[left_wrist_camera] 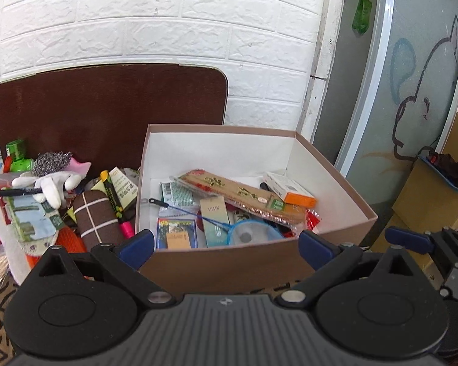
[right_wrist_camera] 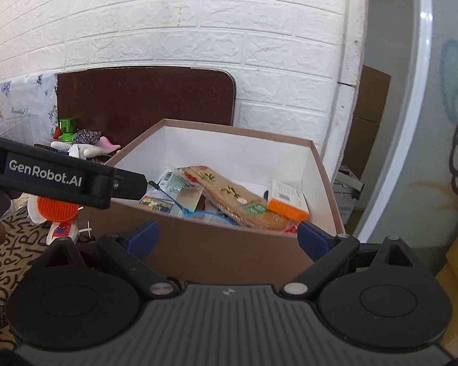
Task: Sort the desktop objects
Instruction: 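Withdraw both open tools from the box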
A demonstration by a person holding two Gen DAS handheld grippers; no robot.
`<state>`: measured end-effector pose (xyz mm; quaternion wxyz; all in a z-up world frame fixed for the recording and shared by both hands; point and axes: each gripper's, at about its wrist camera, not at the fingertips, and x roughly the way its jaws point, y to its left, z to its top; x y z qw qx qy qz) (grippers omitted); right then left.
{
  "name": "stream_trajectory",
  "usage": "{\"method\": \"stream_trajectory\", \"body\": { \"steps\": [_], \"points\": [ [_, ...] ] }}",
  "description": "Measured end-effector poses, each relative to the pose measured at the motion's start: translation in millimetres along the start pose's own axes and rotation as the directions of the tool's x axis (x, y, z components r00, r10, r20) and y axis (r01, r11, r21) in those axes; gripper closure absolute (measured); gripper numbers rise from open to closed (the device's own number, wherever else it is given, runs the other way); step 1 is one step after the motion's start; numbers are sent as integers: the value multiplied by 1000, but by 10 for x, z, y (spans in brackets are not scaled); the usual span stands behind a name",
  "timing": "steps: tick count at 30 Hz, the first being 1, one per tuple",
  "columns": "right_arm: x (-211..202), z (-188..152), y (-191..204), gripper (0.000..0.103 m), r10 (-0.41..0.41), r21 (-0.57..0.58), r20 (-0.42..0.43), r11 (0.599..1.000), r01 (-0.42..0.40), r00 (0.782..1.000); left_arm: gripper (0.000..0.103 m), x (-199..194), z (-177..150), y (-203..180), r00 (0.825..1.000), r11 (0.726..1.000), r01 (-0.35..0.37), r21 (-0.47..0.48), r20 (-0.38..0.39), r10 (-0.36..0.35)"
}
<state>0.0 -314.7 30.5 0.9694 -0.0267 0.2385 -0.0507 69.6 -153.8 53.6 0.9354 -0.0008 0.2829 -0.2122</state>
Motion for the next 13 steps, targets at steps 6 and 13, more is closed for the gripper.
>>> {"method": "stream_trajectory", "body": {
  "steps": [6,13],
  "points": [
    [-137,-260,69,8,-45,47,-31,998,46,998,0,-79,-212,-19,999,1000,-2,-17,-34,1],
    [-168,-440,177,8,-80,70,-86,994,86,993,0,-240,-406,-37,999,999,38,-24,-29,-39]
  ]
}}
